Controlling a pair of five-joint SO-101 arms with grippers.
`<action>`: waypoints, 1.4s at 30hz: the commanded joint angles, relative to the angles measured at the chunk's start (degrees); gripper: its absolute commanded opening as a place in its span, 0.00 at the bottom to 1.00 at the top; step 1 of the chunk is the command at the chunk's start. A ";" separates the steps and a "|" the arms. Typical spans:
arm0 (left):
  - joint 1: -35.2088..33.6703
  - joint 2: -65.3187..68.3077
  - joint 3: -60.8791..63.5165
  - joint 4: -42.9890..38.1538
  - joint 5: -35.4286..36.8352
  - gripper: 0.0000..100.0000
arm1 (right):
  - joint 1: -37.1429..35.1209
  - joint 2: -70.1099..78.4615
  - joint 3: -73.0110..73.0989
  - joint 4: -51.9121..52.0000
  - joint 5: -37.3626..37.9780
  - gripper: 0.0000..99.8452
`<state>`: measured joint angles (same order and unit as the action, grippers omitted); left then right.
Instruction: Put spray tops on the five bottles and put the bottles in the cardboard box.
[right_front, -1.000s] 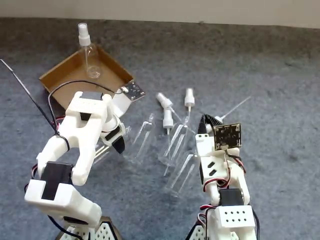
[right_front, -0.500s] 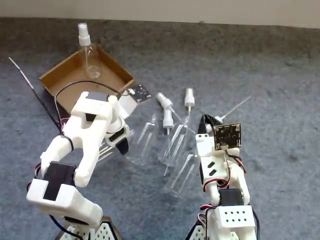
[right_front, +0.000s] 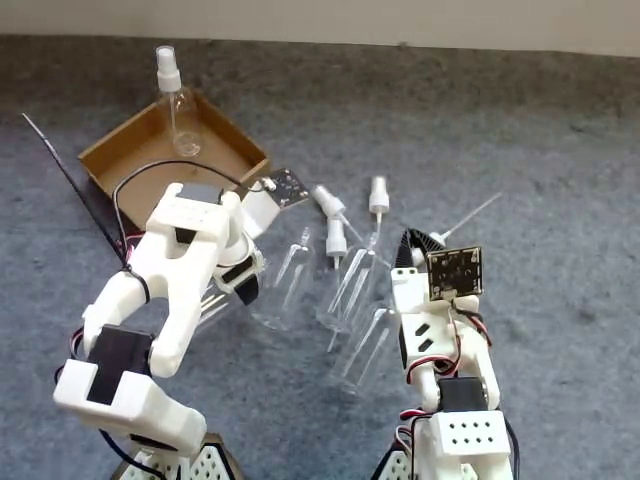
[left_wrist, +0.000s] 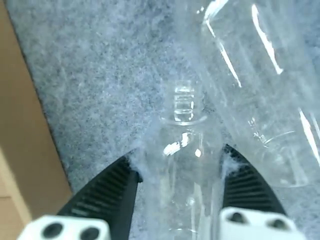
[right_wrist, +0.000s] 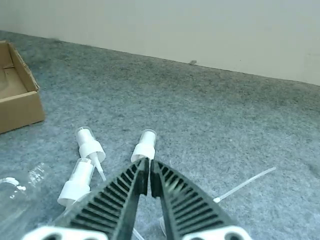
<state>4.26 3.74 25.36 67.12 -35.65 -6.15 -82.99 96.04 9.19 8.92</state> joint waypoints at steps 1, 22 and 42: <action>1.10 -2.42 -0.13 -0.09 -0.53 0.15 | -0.92 -0.75 6.29 0.04 0.79 0.01; 1.10 -2.42 2.51 -0.62 -5.80 0.25 | -0.92 -0.75 6.29 0.04 0.79 0.01; 1.10 -3.65 1.10 -1.67 -5.54 0.15 | -0.92 -0.75 6.29 0.04 0.79 0.01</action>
<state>4.53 3.82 28.09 66.07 -40.84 -6.15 -82.99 96.04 9.19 8.92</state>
